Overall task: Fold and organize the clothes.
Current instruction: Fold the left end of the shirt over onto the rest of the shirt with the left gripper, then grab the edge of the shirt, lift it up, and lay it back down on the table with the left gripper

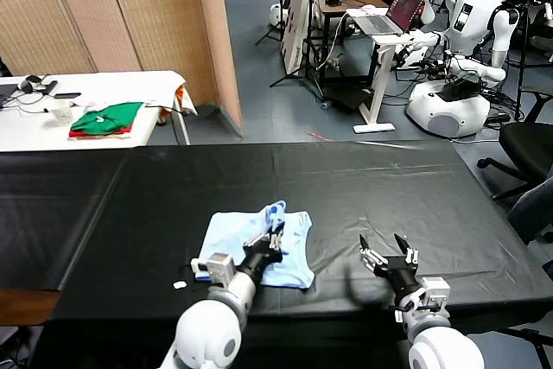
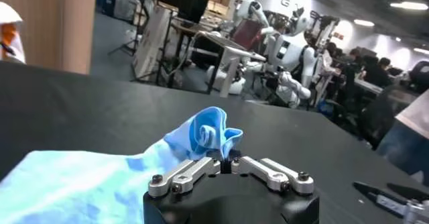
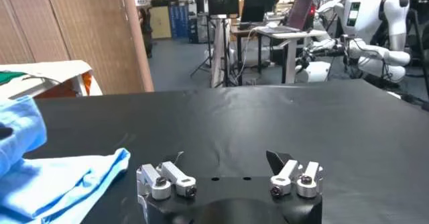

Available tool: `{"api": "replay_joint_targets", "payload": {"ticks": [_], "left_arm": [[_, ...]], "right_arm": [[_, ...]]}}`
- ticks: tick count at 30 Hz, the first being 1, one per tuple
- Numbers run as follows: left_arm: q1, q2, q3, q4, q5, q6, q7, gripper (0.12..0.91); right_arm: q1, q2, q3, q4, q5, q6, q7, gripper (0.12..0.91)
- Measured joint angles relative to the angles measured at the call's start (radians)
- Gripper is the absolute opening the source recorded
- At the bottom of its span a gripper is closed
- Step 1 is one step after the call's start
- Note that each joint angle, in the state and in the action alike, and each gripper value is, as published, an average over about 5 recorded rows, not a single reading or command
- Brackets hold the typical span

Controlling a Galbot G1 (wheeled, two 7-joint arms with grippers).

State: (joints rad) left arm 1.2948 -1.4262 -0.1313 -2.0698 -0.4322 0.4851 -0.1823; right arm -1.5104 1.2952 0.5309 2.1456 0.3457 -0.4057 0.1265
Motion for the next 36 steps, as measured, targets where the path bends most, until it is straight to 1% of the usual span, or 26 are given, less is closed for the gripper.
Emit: {"api": "replay_joint_targets", "payload": {"ticks": [13, 15, 16, 18, 19, 20, 22, 23, 24, 26, 27, 29, 32, 36], "left_arm": [[-0.014, -0.045, 0.018, 0.079, 0.046, -0.043, -0.001, 0.187], [-0.009, -0.05, 0.024, 0.085, 0.053, -0.052, -0.002, 0.222], [-0.007, -0.053, 0.027, 0.088, 0.056, -0.056, -0.002, 0.259], [-0.005, -0.06, 0.032, 0.091, 0.061, -0.063, -0.002, 0.369], [-0.005, -0.064, 0.034, 0.093, 0.06, -0.065, -0.003, 0.426], [-0.006, -0.068, 0.036, 0.094, 0.056, -0.068, -0.003, 0.501], [-0.006, -0.075, 0.04, 0.092, 0.038, -0.072, -0.008, 0.615], [-0.005, -0.079, 0.043, 0.089, 0.022, -0.074, -0.012, 0.69], [-0.004, -0.083, 0.046, 0.084, 0.006, -0.077, -0.017, 0.746], [0.001, -0.086, 0.048, 0.072, -0.017, -0.085, -0.023, 0.838], [0.003, -0.085, 0.046, 0.065, -0.02, -0.089, -0.024, 0.868], [0.006, -0.075, 0.035, 0.049, -0.011, -0.097, -0.02, 0.894], [0.007, -0.044, 0.001, 0.026, 0.006, -0.109, -0.013, 0.905], [0.019, 0.033, -0.068, 0.009, 0.031, -0.132, 0.0, 0.907]], "right_arm": [[0.003, -0.012, -0.014, 0.004, -0.005, -0.005, -0.003, 0.907], [0.008, -0.017, -0.019, 0.003, -0.005, -0.006, -0.005, 0.907], [0.01, -0.019, -0.022, 0.003, -0.005, -0.006, -0.006, 0.907], [0.014, -0.023, -0.029, 0.002, -0.005, -0.007, -0.009, 0.907], [0.017, -0.025, -0.033, 0.001, -0.005, -0.008, -0.01, 0.907], [0.019, -0.026, -0.037, 0.001, -0.006, -0.008, -0.013, 0.907], [0.024, -0.031, -0.047, 0.0, -0.006, -0.01, -0.018, 0.907], [0.027, -0.034, -0.052, -0.001, -0.006, -0.011, -0.021, 0.907], [0.03, -0.039, -0.059, -0.001, -0.005, -0.013, -0.024, 0.907], [0.04, -0.05, -0.074, -0.002, -0.003, -0.018, -0.03, 0.907], [0.046, -0.057, -0.083, -0.004, -0.002, -0.02, -0.032, 0.907], [0.062, -0.07, -0.105, -0.01, -0.002, -0.023, -0.036, 0.907], [0.094, -0.083, -0.149, -0.027, -0.01, -0.023, -0.037, 0.907], [0.153, -0.081, -0.227, -0.067, -0.048, -0.009, -0.037, 0.907]]}}
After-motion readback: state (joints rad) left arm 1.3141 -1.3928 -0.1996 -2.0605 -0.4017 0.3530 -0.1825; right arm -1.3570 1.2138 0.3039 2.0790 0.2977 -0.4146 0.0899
